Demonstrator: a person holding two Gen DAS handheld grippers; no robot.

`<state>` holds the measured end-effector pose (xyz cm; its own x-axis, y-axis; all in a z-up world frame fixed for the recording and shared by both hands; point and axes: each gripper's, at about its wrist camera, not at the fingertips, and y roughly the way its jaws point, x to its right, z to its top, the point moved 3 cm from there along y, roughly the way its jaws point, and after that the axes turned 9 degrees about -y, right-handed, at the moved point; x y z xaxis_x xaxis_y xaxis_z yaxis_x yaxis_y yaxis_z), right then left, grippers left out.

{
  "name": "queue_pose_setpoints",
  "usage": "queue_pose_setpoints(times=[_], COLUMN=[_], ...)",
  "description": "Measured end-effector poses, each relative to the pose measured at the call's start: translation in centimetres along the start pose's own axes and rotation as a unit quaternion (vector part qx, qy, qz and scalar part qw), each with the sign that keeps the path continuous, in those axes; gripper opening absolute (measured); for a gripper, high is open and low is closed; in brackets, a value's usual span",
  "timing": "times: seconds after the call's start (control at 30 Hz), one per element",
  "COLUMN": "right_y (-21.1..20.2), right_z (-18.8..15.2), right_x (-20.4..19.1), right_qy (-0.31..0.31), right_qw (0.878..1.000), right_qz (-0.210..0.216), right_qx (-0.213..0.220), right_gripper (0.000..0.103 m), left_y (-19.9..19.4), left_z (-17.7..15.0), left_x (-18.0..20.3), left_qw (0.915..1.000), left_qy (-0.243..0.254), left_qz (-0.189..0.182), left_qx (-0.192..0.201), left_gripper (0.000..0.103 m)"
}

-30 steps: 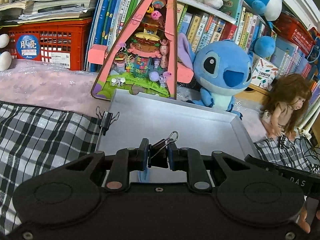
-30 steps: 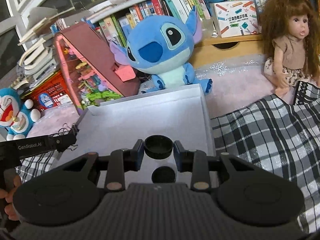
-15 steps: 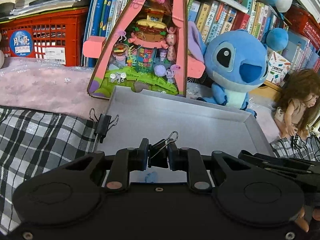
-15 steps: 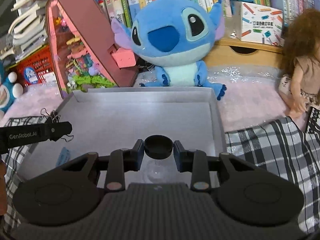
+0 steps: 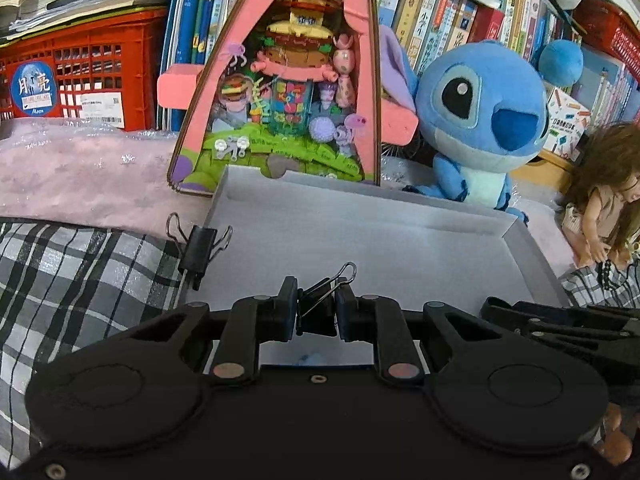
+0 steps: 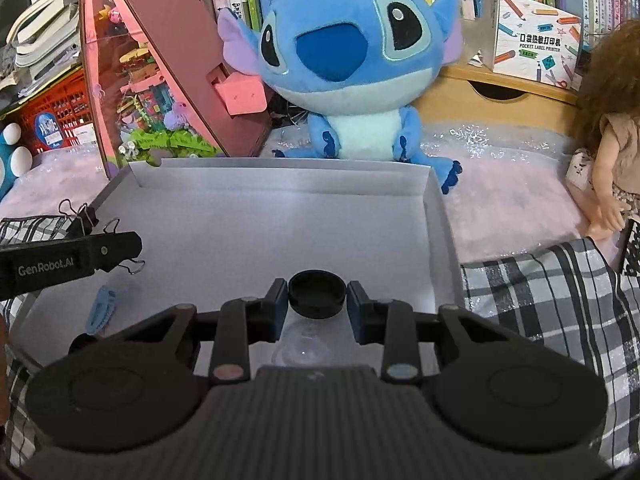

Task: Organize rigid objects
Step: 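Lower the black lid and binder clip into the box and open both tools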

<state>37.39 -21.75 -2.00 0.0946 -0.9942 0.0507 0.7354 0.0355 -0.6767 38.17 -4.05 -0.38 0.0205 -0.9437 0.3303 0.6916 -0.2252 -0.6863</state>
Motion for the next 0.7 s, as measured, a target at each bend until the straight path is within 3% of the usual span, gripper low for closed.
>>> queue_pose_setpoints(times=[0.27, 0.37, 0.4, 0.47, 0.7], right_y=[0.3, 0.4, 0.4, 0.2, -0.9], right_z=[0.0, -0.1, -0.1, -0.1, 0.1], right_x=[-0.1, 0.0, 0.0, 0.1, 0.1], right_qy=[0.001, 0.005, 0.007, 0.01, 0.018], right_qw=[1.0, 1.0, 1.0, 1.0, 1.0], right_qz=[0.004, 0.006, 0.006, 0.008, 0.014], right_qx=[-0.003, -0.002, -0.001, 0.005, 0.018], right_gripper=[0.041, 0.042, 0.053, 0.056, 0.065], left_y=[0.5, 0.4, 0.3, 0.0, -1.3], left_z=[-0.4, -0.4, -0.3, -0.3, -0.3], left_x=[-0.4, -0.4, -0.5, -0.4, 0.0], left_qw=[1.0, 1.0, 1.0, 1.0, 0.9999], left_qy=[-0.002, -0.006, -0.007, -0.005, -0.002], left_qz=[0.002, -0.002, -0.002, -0.004, -0.008], left_qx=[-0.005, -0.005, -0.003, 0.003, 0.009], left_gripper=[0.019, 0.03, 0.035, 0.04, 0.049])
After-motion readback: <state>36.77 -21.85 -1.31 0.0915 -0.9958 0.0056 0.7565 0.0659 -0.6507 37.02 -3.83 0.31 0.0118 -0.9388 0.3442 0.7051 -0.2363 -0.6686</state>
